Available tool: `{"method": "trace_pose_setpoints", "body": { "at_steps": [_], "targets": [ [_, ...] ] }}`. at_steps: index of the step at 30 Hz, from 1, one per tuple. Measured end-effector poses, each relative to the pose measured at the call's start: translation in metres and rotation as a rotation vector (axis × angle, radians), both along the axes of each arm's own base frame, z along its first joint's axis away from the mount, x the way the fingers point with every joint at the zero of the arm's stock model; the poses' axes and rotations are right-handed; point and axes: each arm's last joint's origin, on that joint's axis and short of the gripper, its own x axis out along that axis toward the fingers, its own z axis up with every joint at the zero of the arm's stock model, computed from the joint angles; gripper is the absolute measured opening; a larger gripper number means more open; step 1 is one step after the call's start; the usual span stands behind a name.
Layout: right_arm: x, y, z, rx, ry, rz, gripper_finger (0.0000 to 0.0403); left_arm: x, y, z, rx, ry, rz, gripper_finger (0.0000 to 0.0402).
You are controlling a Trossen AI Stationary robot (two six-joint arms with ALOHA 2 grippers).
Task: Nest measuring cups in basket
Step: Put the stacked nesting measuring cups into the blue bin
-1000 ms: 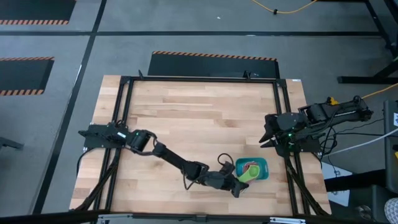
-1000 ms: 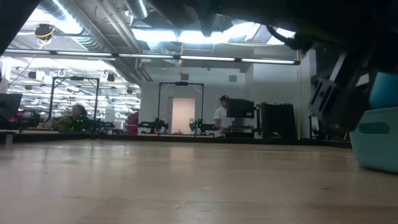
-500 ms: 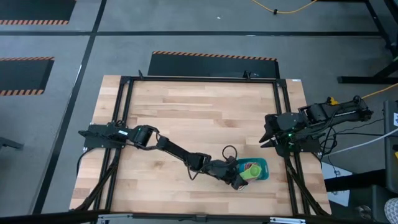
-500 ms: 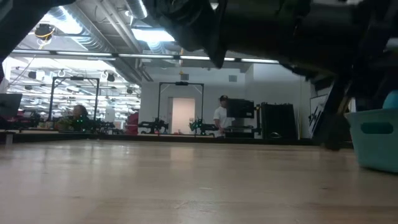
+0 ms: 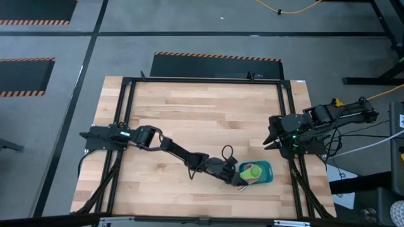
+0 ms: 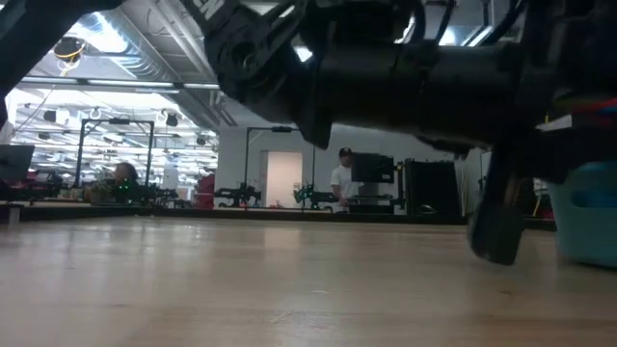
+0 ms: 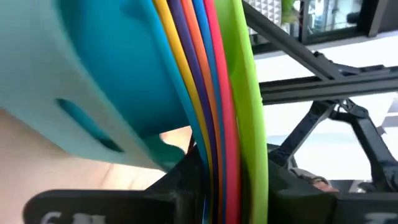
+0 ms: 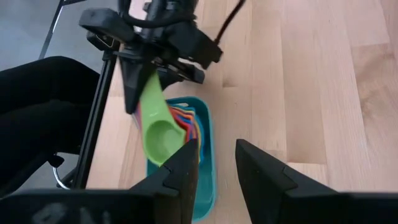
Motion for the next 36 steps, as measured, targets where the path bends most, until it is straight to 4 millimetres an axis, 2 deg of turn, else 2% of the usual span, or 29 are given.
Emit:
{"method": "trace_pose_setpoints", "body": {
  "at_steps": [4,22,36],
  "targets": [
    [0.0,0.0,0.0001,0.0,-0.001,0.0,0.0112,-0.0048,0.0047,-0.0081,-0.034,0.01,0.0,0.0066],
    [0.0,0.0,0.0,0.0,0.0,0.0,0.0112,-0.0049,0.0065,-0.0088,-0.038,0.01,-0.026,0.0089],
    [0.0,0.0,0.0,0.0,0.0,0.0,0.0112,-0.0035,0.011,-0.0078,-0.042,0.007,-0.05,0.0147]
  ]
}}
